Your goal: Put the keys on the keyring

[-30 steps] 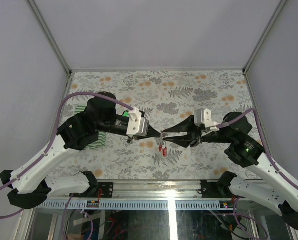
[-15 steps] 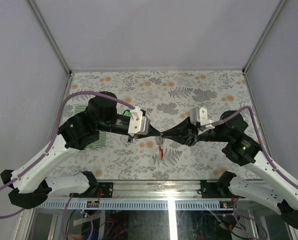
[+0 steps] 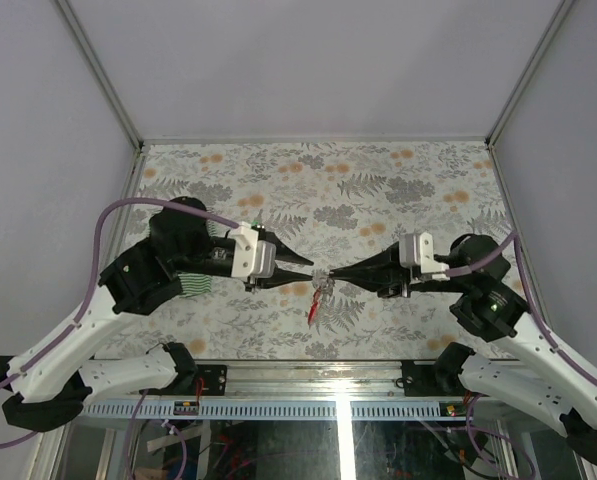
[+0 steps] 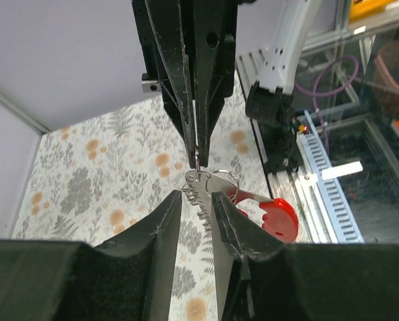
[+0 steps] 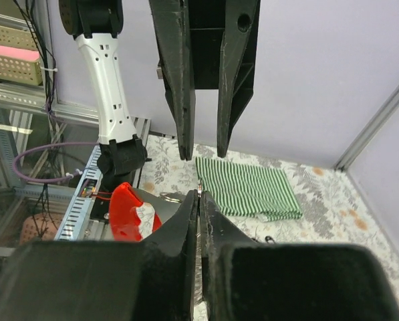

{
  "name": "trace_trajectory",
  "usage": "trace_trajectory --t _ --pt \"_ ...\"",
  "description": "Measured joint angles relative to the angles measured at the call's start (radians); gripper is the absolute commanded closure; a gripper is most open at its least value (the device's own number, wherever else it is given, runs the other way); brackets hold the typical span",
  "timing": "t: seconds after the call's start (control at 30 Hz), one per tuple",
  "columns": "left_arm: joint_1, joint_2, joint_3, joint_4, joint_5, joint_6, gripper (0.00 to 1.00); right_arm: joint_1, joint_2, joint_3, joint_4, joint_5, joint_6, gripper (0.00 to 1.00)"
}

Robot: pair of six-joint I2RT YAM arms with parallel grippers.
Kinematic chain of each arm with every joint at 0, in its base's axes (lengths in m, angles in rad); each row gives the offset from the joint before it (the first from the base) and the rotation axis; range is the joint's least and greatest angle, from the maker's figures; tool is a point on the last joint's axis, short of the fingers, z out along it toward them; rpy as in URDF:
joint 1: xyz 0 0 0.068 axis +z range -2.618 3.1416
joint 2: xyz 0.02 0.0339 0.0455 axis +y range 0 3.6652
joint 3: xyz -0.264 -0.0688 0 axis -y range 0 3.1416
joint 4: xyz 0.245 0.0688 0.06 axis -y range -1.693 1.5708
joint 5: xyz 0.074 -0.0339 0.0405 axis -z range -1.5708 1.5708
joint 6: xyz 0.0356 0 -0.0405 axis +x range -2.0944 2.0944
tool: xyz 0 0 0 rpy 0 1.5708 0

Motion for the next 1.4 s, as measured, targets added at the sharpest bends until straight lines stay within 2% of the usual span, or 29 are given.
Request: trace_trajectory --t 0.17,0.33,0.53,0.67,0.9,1.13,1.4 --pt "0.0 -0.076 -0.103 0.15 0.031 -0.083 0.74 0.0 -0.034 -0.037 0.098 -0.048 -0.036 1.0" --pt "0.0 -0.096 -0.167 0.256 0.038 -0.157 0.74 0.0 -0.049 -0.057 0.149 -0.095 -0.141 1.0" --pt "0.0 -0.092 -0.172 0.306 0.038 -0.193 0.74 0.0 -0.065 -0.08 0.159 -0.124 -0.284 1.0" --pt "0.0 -0.092 -0.172 0.313 0.021 -0.204 0.74 0.0 -0.069 -0.08 0.155 -0.115 -0.321 1.0" --pt "0.023 -0.075 -0.205 0.309 -0.192 -0.285 0.73 0.001 -0.062 -0.02 -0.011 0.037 -0.254 1.0" --pt "0.164 -0.011 -0.292 0.3 -0.334 -0.396 0.69 0.001 -0.079 -0.011 -0.136 0.176 -0.168 1.0" --pt "0.32 0.084 -0.408 0.305 -0.506 -0.522 0.65 0.001 -0.085 -0.013 -0.199 0.23 -0.109 1.0"
